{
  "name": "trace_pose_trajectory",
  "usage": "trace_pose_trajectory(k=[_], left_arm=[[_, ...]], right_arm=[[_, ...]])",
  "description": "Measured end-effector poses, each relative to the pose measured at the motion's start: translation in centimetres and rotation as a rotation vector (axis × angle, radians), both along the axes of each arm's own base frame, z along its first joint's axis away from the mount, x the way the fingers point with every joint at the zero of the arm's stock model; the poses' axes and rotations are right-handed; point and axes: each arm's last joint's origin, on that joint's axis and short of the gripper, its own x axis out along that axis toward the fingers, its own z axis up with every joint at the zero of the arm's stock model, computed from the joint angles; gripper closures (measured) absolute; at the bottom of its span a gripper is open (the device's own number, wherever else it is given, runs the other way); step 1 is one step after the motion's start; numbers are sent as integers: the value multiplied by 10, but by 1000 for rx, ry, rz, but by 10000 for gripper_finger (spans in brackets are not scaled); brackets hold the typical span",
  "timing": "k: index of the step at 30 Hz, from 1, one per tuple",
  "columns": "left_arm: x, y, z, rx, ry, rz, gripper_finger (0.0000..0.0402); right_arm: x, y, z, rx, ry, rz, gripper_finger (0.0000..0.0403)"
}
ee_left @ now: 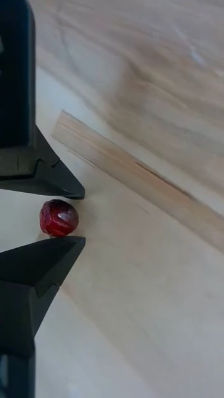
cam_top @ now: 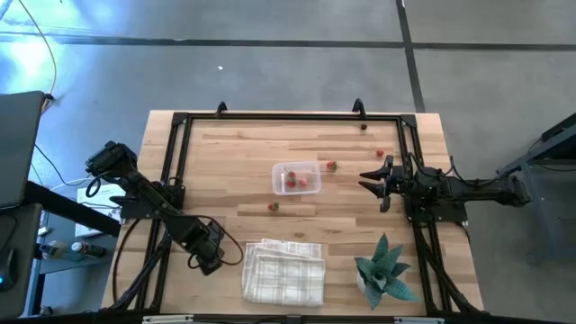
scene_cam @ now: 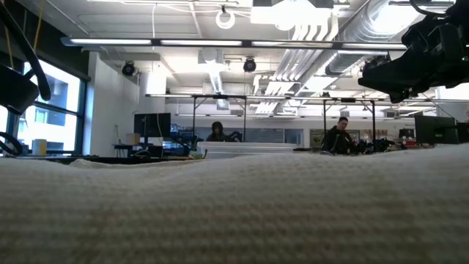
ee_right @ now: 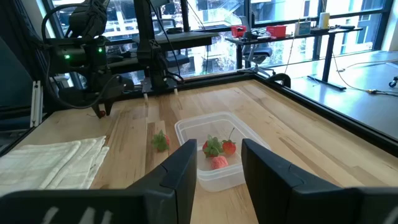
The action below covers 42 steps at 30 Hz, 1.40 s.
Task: Pick and placing Produce into tupperware
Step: Put the red cherry into the transparent bin
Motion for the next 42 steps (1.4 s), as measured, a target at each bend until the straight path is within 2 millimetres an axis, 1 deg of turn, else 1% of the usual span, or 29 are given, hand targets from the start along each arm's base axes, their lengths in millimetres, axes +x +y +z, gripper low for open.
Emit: trace_pose_trajectory(k=[3,6,9,14,17,19,22,30,42], left_arm=[[0,0,0,-8,-1,-41,293],[0,0,0,-11,4,-14,290],[1,0,0,-13,-1,-1,272],[1,-1,0,-16,-5,1,232],[1,-1,0,-16,8,36,219],[0,0,0,-14,25,119,217],[0,0,0,-8,34,189,220],[-2,0,0,1,71,328,238],[-5,0,0,-18,130,356,240]], right_arm=[[0,0,0,0,0,0,286],[0,0,0,0,0,0,286],[0,0,0,0,0,0,286],[0,0,0,0,0,0,286],[0,0,0,0,0,0,286],[0,0,0,0,0,0,286],[0,0,0,0,0,0,286],[0,0,0,0,0,0,286],[0,0,0,0,0,0,286]])
